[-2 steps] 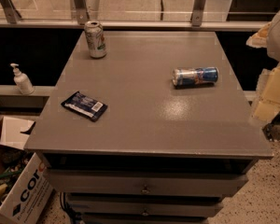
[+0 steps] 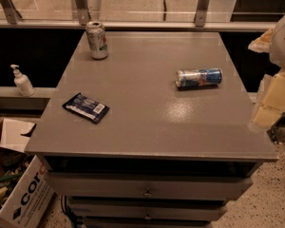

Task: Move 7up can near redbull can

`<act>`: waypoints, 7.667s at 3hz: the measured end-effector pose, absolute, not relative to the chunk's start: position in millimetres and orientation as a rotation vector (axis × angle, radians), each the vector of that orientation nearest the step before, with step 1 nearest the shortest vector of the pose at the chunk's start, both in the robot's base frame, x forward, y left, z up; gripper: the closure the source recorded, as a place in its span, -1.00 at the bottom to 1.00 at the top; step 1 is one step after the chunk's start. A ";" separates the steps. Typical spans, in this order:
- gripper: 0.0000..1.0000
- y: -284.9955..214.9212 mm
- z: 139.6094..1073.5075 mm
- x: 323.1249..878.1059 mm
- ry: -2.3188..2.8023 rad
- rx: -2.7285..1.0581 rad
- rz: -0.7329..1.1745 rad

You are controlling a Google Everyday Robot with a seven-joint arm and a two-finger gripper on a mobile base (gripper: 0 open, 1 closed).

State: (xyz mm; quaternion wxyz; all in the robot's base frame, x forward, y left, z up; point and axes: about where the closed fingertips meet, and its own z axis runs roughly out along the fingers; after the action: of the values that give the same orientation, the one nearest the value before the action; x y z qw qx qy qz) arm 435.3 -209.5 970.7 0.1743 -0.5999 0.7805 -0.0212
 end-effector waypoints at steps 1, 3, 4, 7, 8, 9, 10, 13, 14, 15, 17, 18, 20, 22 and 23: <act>-1.00 -189.6 957.3 435.1 2.190 -1.664 0.009; -1.00 -139.5 924.7 456.3 2.124 -1.494 0.279; -1.00 -110.5 913.4 461.8 2.063 -1.387 0.431; -1.00 -67.2 931.6 459.5 1.910 -1.227 0.664; -1.00 -55.3 925.7 461.8 1.864 -1.207 0.702; -1.00 -50.3 907.4 464.1 1.847 -1.197 0.722; -1.00 -60.7 889.3 462.2 1.864 -1.170 0.723; -1.00 -34.9 867.4 475.1 1.745 -1.041 0.885; -1.00 -13.9 874.7 488.3 1.663 -1.003 0.935; -1.00 9.6 883.6 503.6 1.596 -0.979 0.967; -1.00 74.4 900.6 526.1 1.492 -0.935 1.030; -1.00 74.5 900.6 526.1 1.492 -0.935 1.030; -1.00 100.0 899.8 553.7 1.484 -0.802 0.987; -1.00 125.9 897.2 605.2 1.506 -0.607 0.892; -1.00 127.8 901.9 630.2 1.534 -0.550 0.825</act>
Offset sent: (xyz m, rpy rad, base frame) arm 0.0223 0.0747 -0.0531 0.3429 0.0153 -0.0303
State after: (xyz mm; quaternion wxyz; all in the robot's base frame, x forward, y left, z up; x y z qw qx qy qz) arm 630.2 127.8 901.9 0.6111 -0.2384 0.6649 0.3573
